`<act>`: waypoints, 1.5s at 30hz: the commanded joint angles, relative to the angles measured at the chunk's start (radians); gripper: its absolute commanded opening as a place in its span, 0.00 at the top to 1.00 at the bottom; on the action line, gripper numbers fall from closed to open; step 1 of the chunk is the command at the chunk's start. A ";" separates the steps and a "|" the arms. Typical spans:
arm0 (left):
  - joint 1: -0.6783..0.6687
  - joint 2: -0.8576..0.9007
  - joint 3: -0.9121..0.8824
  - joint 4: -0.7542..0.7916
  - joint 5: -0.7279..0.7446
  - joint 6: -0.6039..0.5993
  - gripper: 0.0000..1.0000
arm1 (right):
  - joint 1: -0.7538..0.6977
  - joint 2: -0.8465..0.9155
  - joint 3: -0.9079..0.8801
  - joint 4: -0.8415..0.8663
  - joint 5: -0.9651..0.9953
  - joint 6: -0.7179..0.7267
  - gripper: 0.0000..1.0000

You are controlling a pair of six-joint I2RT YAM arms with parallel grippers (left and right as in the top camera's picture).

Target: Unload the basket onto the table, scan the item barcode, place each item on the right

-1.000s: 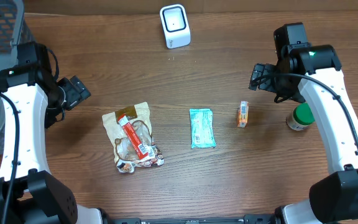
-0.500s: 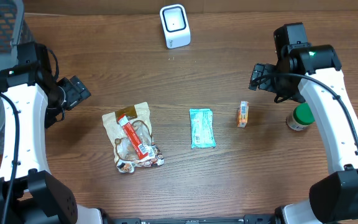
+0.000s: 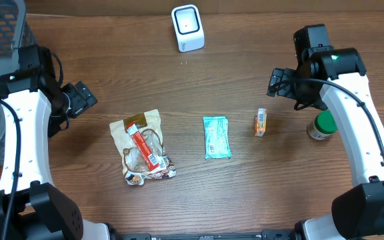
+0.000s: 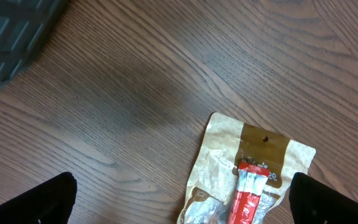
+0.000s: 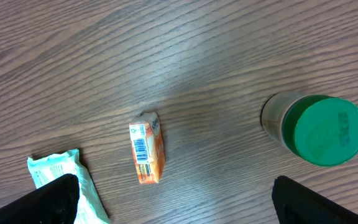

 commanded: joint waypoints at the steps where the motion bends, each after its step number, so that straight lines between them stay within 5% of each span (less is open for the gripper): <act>1: -0.007 0.000 0.021 0.002 -0.004 0.019 0.00 | 0.000 0.001 0.004 0.003 0.003 -0.003 0.00; 19: -0.007 0.000 0.021 0.001 -0.004 0.019 0.00 | 0.000 0.001 0.004 0.284 -0.004 -0.003 0.00; 34: -0.007 0.000 0.021 0.001 -0.004 0.019 0.00 | 0.000 0.001 -0.001 0.181 -0.012 -0.003 0.00; 37: -0.007 0.000 0.021 0.001 -0.004 0.019 0.00 | 0.000 0.001 -0.001 0.155 -0.012 -0.003 0.32; 41: -0.007 0.000 0.021 0.001 -0.004 0.019 0.00 | 0.000 0.001 -0.001 0.104 0.008 -0.004 0.94; 45: -0.007 0.000 0.021 0.001 -0.004 0.019 0.00 | 0.000 0.002 -0.010 0.061 0.057 -0.018 0.96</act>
